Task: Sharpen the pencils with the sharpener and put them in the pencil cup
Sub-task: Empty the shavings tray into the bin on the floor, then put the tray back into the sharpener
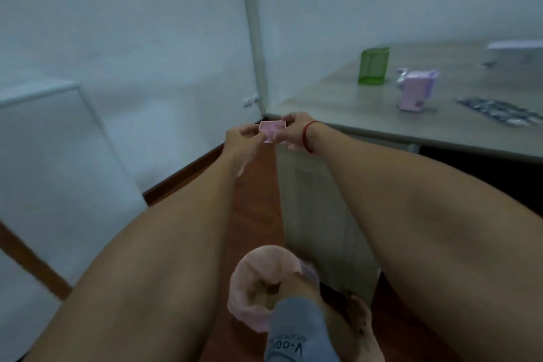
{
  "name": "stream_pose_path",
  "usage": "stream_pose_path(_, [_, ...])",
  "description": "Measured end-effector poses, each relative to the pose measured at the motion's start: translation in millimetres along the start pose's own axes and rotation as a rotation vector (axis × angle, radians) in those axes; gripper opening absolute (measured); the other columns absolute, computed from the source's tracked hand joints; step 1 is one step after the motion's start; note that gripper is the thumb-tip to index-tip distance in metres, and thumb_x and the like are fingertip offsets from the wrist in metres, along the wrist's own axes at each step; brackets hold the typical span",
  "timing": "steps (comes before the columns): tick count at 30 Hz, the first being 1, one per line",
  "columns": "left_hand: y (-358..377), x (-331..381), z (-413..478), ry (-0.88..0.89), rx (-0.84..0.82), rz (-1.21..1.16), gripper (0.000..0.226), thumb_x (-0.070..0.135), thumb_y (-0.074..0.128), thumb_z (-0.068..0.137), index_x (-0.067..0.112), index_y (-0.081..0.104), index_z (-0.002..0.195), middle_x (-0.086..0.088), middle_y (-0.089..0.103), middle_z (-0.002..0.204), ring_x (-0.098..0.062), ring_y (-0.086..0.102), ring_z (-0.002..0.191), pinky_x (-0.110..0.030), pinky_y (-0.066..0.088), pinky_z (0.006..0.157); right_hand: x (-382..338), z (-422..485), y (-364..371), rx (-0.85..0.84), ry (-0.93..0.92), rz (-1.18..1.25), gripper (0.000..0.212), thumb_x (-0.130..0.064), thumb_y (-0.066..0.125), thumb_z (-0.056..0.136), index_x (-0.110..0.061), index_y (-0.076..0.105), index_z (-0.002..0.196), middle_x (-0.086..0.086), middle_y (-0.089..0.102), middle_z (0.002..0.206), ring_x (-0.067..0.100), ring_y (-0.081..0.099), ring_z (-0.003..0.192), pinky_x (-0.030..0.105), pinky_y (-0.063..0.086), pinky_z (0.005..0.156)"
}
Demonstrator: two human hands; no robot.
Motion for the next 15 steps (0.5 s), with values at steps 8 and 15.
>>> stream_pose_path(8, [116.7,93.6,-26.8,0.175,-0.210,0.021,0.043,0.010,0.074,0.078,0.000,0.062,0.119,-0.013,0.068,0.112,-0.015,0.060,0.092,-0.024,0.048,0.079,-11.6,-69.7,-150.3,0.238,0.036,-0.073,0.064,0.000,0.067,0.084,-0.005,0.041,0.142,0.008,0.054,0.132,0.021,0.055,0.109,0.029,0.051,0.093])
stream_pose_path(15, [215.6,118.7,-47.5,0.238,-0.372,0.026,0.024,0.004,0.068,0.078,0.003,0.071,0.103,-0.004,0.066,0.079,-0.008,0.052,0.061,-0.018,0.041,0.055,25.9,-102.8,-231.0,0.417,0.081,-0.103,0.047,0.002,0.069,0.082,0.001,0.055,0.127,0.013,0.063,0.116,0.018,0.051,0.089,0.031,0.053,0.074])
Point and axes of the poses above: each hand's wrist, its own z-axis towards the middle knuckle, its own y-axis out of the palm, x = y × z, the point moved 7 cm from there along z, towards the middle knuckle
